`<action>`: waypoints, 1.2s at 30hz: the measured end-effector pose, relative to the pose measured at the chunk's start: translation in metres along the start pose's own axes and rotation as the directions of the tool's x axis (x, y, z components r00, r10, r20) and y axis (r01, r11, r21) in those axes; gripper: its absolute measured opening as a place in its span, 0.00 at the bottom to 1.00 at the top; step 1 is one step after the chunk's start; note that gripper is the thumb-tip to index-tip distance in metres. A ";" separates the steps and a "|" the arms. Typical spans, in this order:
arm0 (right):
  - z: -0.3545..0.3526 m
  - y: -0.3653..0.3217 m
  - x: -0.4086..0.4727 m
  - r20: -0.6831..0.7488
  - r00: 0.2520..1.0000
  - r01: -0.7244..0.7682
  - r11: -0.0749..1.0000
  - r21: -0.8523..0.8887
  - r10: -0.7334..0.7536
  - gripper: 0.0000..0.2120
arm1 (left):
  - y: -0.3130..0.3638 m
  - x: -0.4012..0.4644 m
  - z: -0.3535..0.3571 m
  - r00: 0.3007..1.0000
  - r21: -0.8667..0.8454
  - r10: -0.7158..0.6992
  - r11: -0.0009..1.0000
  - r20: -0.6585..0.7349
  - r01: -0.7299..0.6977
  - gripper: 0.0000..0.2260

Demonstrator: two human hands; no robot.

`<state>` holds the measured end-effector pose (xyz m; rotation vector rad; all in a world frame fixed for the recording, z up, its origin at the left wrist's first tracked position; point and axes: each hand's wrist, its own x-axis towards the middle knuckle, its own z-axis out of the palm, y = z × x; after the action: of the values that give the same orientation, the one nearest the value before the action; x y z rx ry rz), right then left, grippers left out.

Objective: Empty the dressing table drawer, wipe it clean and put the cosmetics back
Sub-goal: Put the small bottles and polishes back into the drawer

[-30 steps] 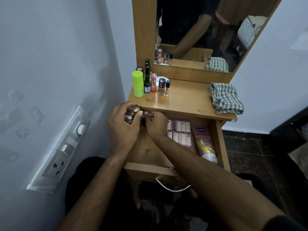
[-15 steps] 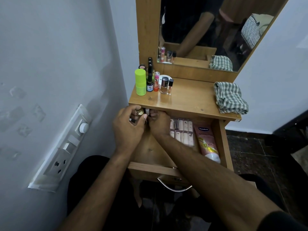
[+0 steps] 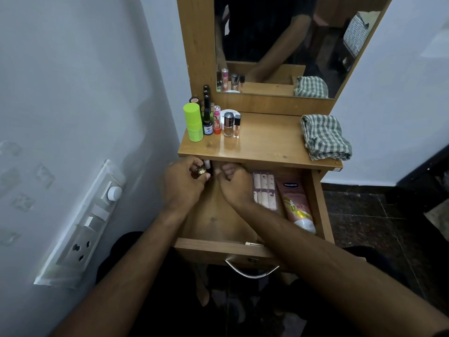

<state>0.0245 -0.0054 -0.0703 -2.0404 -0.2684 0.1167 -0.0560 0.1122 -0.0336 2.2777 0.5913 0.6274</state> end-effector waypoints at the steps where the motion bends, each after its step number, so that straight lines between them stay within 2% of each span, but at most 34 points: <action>1: -0.005 0.005 -0.001 -0.001 1.000 0.014 1.000 -0.009 -0.014 0.08 | -0.002 0.003 0.003 1.000 0.024 -0.002 1.000 0.014 0.001 0.12; 5: -0.022 0.015 -0.005 0.017 0.994 0.109 0.991 -0.080 -0.108 0.05 | -0.004 0.011 0.012 1.000 0.110 0.011 0.994 0.012 -0.012 0.12; 9: -0.027 0.014 -0.008 0.045 0.990 0.141 0.987 -0.080 -0.137 0.06 | -0.005 0.010 0.016 1.000 0.179 0.000 0.984 -0.009 0.002 0.13; 14: -0.028 0.013 -0.007 0.067 0.982 0.179 0.980 -0.085 -0.174 0.07 | -0.007 0.010 0.019 0.993 0.087 -0.122 0.989 -0.004 0.122 0.16; 21: -0.032 0.016 -0.005 0.071 0.987 0.149 0.982 -0.116 -0.142 0.10 | -0.006 0.010 0.021 0.997 0.131 -0.079 0.988 0.005 0.078 0.15; 25: -0.033 0.013 -0.007 0.071 0.980 0.194 0.974 -0.121 -0.186 0.11 | -0.007 0.010 0.021 0.998 0.162 -0.055 0.985 -0.001 0.055 0.13; 27: -0.035 0.009 -0.007 0.039 0.976 0.217 0.968 -0.126 -0.214 0.13 | -0.006 0.010 0.020 0.999 0.174 -0.039 0.984 -0.003 0.039 0.13; 31: -0.041 0.000 -0.006 -0.115 0.952 0.276 0.958 -0.073 -0.283 0.18 | -0.006 0.010 0.018 1.000 0.191 -0.024 0.981 -0.007 0.025 0.13; 33: -0.045 -0.008 -0.005 -0.191 0.932 0.308 0.951 -0.031 -0.309 0.18 | -0.005 0.007 0.016 1.000 0.188 -0.008 0.982 -0.016 0.011 0.12; 36: -0.056 -0.025 0.002 -0.288 0.888 0.365 0.930 -0.032 -0.358 0.11 | 0.000 0.002 0.013 0.999 0.161 0.028 0.987 -0.046 -0.020 0.10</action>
<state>0.0338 -0.0425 -0.0223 -1.9178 -0.4549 -0.4081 -0.0470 0.1074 -0.0414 2.4288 0.6594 0.6687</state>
